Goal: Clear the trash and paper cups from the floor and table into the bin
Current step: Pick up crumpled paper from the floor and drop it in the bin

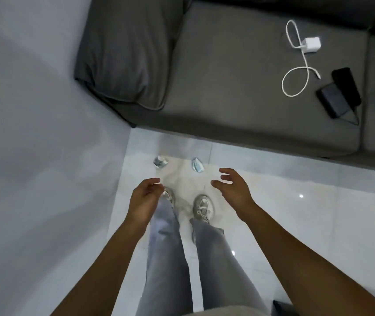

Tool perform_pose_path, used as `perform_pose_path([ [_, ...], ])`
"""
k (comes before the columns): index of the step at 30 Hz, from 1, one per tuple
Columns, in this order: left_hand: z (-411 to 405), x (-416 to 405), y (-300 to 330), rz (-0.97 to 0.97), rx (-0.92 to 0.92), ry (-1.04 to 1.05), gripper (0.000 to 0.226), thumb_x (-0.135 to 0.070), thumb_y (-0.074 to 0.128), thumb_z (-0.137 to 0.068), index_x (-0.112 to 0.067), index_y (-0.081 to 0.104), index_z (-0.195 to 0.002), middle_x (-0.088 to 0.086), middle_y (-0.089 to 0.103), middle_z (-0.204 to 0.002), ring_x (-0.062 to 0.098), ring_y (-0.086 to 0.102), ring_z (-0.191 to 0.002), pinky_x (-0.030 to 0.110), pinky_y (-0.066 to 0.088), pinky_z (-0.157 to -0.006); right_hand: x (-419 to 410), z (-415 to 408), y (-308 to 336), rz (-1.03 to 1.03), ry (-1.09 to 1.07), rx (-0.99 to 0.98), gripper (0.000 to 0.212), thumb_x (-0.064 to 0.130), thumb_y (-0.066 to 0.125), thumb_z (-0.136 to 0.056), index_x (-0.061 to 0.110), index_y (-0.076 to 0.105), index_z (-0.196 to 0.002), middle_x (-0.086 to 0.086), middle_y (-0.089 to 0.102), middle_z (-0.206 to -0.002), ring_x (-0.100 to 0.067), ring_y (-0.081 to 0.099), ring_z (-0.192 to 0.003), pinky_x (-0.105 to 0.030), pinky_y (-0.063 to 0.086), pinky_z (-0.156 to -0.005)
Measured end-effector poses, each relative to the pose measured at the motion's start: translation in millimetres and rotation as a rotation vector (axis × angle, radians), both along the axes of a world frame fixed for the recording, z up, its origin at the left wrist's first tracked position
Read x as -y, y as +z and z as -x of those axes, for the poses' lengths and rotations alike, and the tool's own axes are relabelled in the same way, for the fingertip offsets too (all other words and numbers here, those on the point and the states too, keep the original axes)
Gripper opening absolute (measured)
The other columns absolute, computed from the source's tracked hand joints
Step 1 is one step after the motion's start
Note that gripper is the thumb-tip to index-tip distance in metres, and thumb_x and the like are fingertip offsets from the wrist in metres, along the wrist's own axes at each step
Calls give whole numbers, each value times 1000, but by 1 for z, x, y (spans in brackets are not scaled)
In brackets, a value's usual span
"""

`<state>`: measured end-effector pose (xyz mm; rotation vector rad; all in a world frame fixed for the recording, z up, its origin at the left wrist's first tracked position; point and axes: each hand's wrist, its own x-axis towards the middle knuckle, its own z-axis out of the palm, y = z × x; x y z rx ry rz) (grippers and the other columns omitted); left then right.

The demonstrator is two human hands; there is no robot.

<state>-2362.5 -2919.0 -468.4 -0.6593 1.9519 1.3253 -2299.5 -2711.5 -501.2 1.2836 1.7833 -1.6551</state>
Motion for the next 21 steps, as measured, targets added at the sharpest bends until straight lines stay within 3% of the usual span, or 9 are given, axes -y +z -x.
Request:
perform_pose_path([
  [6, 31, 0, -154, 34, 62, -85, 21, -2, 57, -90, -11, 63, -108, 4, 66, -97, 6, 61, -82, 13, 48, -75, -2, 25, -169, -77, -29, 108, 53, 22, 74, -81, 25, 50, -128, -2, 51, -127, -22, 55, -110, -26, 42, -85],
  [10, 43, 8, -268, 45, 83, -139, 22, 0, 56, -90, -13, 63, -105, 4, 67, -93, 2, 62, -74, 3, 46, -61, 0, 32, -297, -136, 9, 170, 61, 21, 76, -79, 22, 47, -132, -6, 49, -133, -23, 52, -117, -34, 45, -99],
  [13, 50, 18, -348, 47, 89, -191, 22, -1, 57, -89, -14, 63, -106, 4, 68, -95, 10, 62, -80, 11, 48, -67, 3, 39, -388, -178, 46, 190, 67, 21, 76, -78, 20, 43, -136, -8, 47, -135, -22, 49, -122, -37, 42, -103],
  [17, 50, 33, -436, 32, 125, -184, 22, -2, 58, -88, -20, 65, -99, 8, 69, -101, 20, 63, -95, 33, 48, -90, 7, 51, -494, -241, 86, 191, 75, 24, 78, -75, 18, 38, -139, -11, 46, -134, -27, 48, -122, -37, 41, -103],
  [21, 53, 41, -498, 81, 148, -232, 22, -8, 60, -89, -20, 65, -107, 2, 67, -108, 17, 63, -99, 31, 49, -89, 22, 64, -569, -411, 228, 189, 89, 33, 83, -68, 17, 33, -139, -13, 38, -136, -31, 37, -125, -34, 34, -101],
])
